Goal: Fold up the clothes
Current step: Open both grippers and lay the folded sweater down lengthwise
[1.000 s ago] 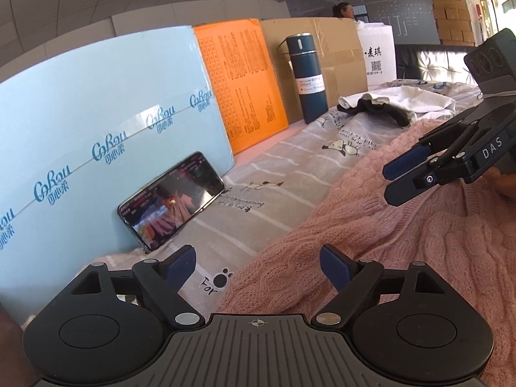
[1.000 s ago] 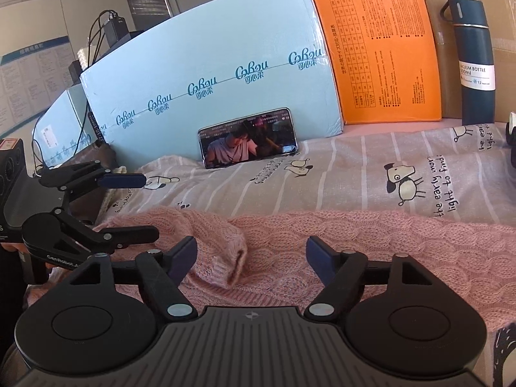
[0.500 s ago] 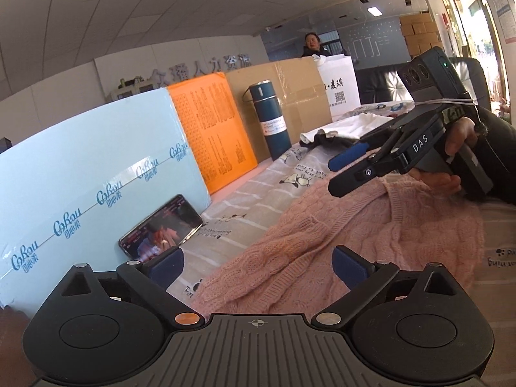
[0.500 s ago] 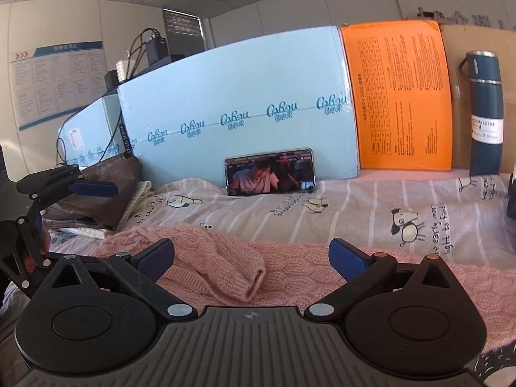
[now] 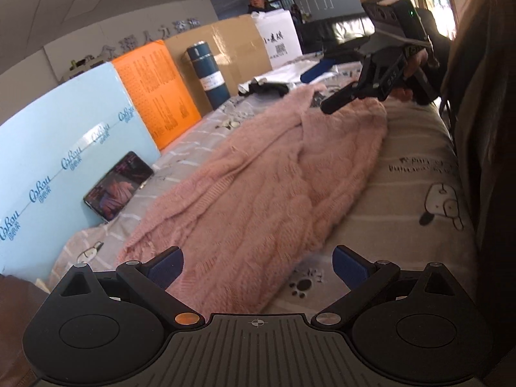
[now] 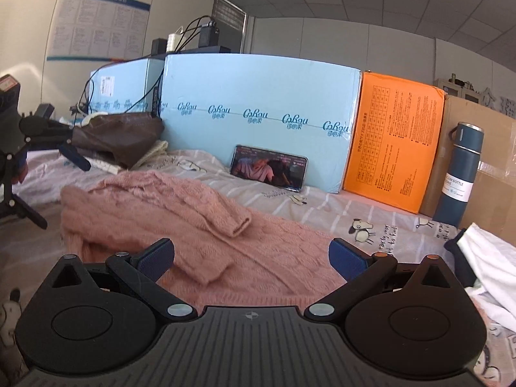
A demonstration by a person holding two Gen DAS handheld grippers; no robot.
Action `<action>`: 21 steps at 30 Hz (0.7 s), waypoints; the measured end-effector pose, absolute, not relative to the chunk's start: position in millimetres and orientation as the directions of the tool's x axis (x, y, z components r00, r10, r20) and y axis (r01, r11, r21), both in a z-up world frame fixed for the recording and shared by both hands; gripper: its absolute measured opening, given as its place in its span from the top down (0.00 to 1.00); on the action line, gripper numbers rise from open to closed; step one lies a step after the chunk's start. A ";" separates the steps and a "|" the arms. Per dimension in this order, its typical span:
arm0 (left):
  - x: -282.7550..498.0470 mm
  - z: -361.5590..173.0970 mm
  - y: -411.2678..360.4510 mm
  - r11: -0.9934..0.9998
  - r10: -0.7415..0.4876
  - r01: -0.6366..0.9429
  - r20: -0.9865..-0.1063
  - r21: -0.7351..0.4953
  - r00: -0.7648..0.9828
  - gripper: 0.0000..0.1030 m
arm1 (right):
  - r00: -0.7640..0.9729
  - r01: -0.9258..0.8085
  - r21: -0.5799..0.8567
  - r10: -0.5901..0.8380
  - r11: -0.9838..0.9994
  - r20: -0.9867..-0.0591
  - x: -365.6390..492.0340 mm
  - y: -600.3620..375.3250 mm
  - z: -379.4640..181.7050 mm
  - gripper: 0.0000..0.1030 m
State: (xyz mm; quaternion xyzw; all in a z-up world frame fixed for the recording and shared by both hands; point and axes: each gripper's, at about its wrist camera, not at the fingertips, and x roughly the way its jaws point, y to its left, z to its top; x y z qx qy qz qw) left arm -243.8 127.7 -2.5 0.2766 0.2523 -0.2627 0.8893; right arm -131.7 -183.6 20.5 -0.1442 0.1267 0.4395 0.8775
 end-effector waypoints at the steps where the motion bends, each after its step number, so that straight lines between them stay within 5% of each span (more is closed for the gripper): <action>1: -243.5 -5.3 124.7 0.703 -0.317 0.607 -0.601 0.370 0.734 0.03 | 0.588 -0.804 -0.164 0.725 0.571 -0.359 -137.1 -190.2 18.5 0.00; 21: -224.1 -20.9 108.0 0.730 -0.200 0.519 -0.587 0.445 0.785 0.03 | 0.583 -0.797 -0.282 0.561 0.534 -0.587 -169.7 -250.4 -1.2 0.00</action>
